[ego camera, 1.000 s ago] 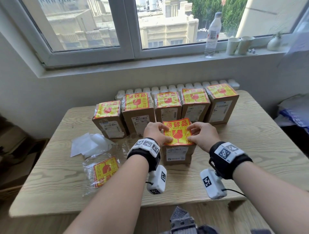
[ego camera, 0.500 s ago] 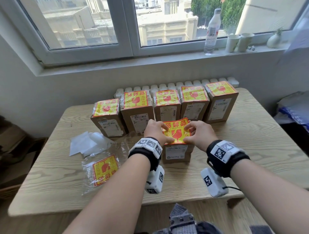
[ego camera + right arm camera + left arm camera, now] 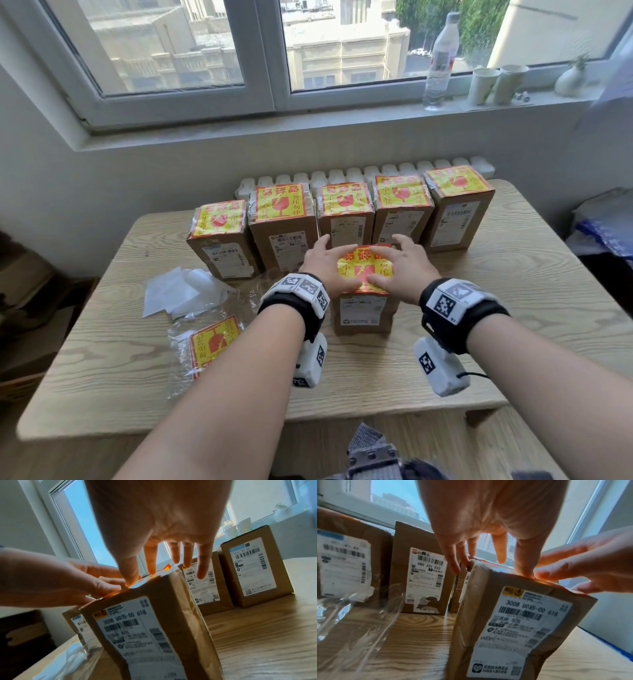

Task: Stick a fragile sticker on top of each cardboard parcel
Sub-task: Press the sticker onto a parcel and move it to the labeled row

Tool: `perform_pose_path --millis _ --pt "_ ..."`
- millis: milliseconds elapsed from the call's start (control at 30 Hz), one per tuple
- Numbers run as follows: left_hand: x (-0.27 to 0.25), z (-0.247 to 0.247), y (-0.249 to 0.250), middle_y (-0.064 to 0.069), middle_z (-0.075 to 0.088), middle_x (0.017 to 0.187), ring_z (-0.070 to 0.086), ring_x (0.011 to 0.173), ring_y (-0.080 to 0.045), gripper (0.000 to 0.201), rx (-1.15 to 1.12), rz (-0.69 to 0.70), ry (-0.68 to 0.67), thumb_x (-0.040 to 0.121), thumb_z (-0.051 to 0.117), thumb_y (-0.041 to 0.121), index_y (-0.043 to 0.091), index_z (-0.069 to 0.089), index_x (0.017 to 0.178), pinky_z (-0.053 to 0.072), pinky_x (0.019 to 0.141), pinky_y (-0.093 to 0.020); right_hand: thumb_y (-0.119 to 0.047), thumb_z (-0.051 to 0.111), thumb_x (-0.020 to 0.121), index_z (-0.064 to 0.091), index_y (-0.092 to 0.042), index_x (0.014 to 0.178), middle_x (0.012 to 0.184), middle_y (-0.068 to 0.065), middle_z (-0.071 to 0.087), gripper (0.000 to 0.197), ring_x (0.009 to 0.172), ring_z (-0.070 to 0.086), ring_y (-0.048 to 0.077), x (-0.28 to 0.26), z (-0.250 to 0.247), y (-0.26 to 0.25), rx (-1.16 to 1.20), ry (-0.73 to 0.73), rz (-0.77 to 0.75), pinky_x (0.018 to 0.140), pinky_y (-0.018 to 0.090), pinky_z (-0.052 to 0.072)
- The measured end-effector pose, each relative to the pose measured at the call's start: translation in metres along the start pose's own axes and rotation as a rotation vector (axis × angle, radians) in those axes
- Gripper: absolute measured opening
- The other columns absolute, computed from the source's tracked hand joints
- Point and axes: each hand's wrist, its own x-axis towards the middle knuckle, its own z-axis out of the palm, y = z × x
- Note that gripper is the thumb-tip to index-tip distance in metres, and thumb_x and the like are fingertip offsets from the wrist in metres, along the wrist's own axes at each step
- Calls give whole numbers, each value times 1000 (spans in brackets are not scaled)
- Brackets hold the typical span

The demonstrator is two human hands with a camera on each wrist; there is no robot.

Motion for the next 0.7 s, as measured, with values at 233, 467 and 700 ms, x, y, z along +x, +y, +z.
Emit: perform_pose_path --millis 233,467,700 --pt "2 -2 -10 -3 38 149 42 133 -22 86 -156 6 -84 76 77 38 38 29 148 41 107 -38 -51 69 79 20 -40 149 143 9 39 86 126 47 25 0 -1 13 131 -123 77 102 40 44" --pt "4 4 -17 0 47 144 56 117 -20 103 -366 -98 -83 72 82 32 35 17 152 54 89 -36 -46 74 78 11 -37 151 136 3 50 96 91 59 17 -6 0 14 293 -130 123 69 36 60" --pt "-1 -1 -27 -4 38 152 51 127 -27 99 -538 -237 40 76 77 41 32 14 152 49 98 -42 -48 67 83 34 -24 138 115 1 59 68 87 64 19 -9 -2 -1 378 -89 157 67 39 61"
